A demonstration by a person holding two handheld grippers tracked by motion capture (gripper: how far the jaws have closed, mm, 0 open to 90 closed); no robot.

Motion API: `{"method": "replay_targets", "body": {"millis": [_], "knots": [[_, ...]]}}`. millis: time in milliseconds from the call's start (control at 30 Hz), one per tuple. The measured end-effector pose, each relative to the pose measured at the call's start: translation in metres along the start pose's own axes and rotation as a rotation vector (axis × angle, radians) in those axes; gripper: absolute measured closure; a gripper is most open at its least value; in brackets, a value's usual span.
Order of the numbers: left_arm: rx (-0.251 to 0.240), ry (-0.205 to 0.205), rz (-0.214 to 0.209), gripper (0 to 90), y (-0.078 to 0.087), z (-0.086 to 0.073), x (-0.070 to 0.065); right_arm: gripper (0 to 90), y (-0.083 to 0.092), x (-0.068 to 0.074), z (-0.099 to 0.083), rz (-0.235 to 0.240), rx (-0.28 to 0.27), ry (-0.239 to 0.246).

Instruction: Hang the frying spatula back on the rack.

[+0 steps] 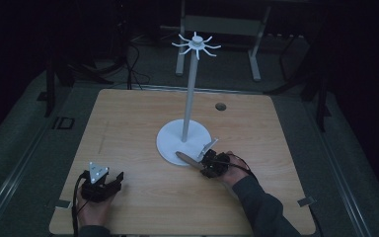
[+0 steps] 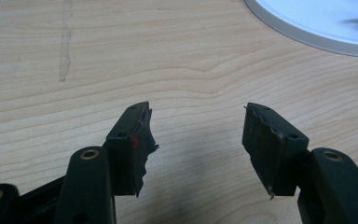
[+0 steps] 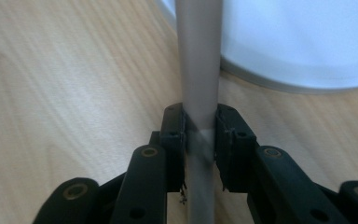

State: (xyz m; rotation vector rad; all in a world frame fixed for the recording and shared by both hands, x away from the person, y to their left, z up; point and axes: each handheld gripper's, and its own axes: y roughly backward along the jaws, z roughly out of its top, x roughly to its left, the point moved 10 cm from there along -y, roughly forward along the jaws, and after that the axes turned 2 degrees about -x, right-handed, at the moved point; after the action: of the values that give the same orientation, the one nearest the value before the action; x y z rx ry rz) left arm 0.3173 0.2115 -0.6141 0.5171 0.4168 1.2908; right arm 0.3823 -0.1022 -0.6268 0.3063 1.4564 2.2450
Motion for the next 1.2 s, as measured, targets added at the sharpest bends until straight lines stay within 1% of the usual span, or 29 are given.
{"method": "replay_targets", "body": {"millis": [33,100,167,233,267,367,500,567,600,767,1000,1033,1133,1200], "knots": [[0.0,0.0,0.0,42.3,0.0,0.0,0.0,74.7,0.0,-0.002,0.0,-0.017,0.001,0.003],[0.001,0.0,-0.001,42.3,0.0,0.0,0.0,74.5,0.001,-0.007,0.0,-0.038,0.005,-0.022],[0.002,0.0,-0.001,42.4,0.0,0.0,0.0,74.0,0.001,-0.012,0.0,-0.033,0.0,-0.055],[0.002,0.001,-0.002,42.3,-0.001,0.0,-0.001,73.1,0.0,-0.015,0.001,-0.026,-0.004,-0.072],[0.003,0.0,-0.002,42.3,-0.001,0.0,-0.001,69.6,-0.002,-0.017,0.002,-0.017,0.002,-0.086],[0.002,0.0,-0.002,42.3,-0.001,0.0,-0.001,69.1,-0.004,-0.018,0.004,-0.022,0.01,-0.094],[0.003,0.002,-0.004,42.3,-0.001,0.0,-0.001,72.5,-0.006,-0.019,0.008,-0.019,0.025,-0.112],[0.003,0.001,-0.004,42.3,-0.001,0.0,-0.001,72.5,-0.006,-0.019,0.008,-0.019,0.025,-0.112],[0.002,0.0,-0.004,42.3,-0.001,0.0,-0.001,72.6,-0.006,-0.018,0.01,-0.012,0.032,-0.127],[0.002,0.001,-0.005,42.3,-0.001,0.0,-0.001,73.6,-0.007,-0.019,0.01,-0.003,0.028,-0.121],[0.007,-0.002,-0.004,42.3,-0.002,0.0,-0.001,74.2,-0.006,-0.019,0.009,-0.011,0.003,-0.121],[0.005,-0.002,-0.005,42.4,-0.002,0.0,-0.001,74.3,-0.005,-0.019,0.009,-0.019,-0.014,-0.119],[0.005,-0.003,-0.005,42.3,-0.002,0.0,-0.001,74.3,-0.004,-0.018,0.009,-0.02,-0.017,-0.122],[0.005,-0.002,-0.004,42.3,-0.002,0.0,-0.001,74.3,-0.002,-0.018,0.009,-0.023,-0.018,-0.116]]}}
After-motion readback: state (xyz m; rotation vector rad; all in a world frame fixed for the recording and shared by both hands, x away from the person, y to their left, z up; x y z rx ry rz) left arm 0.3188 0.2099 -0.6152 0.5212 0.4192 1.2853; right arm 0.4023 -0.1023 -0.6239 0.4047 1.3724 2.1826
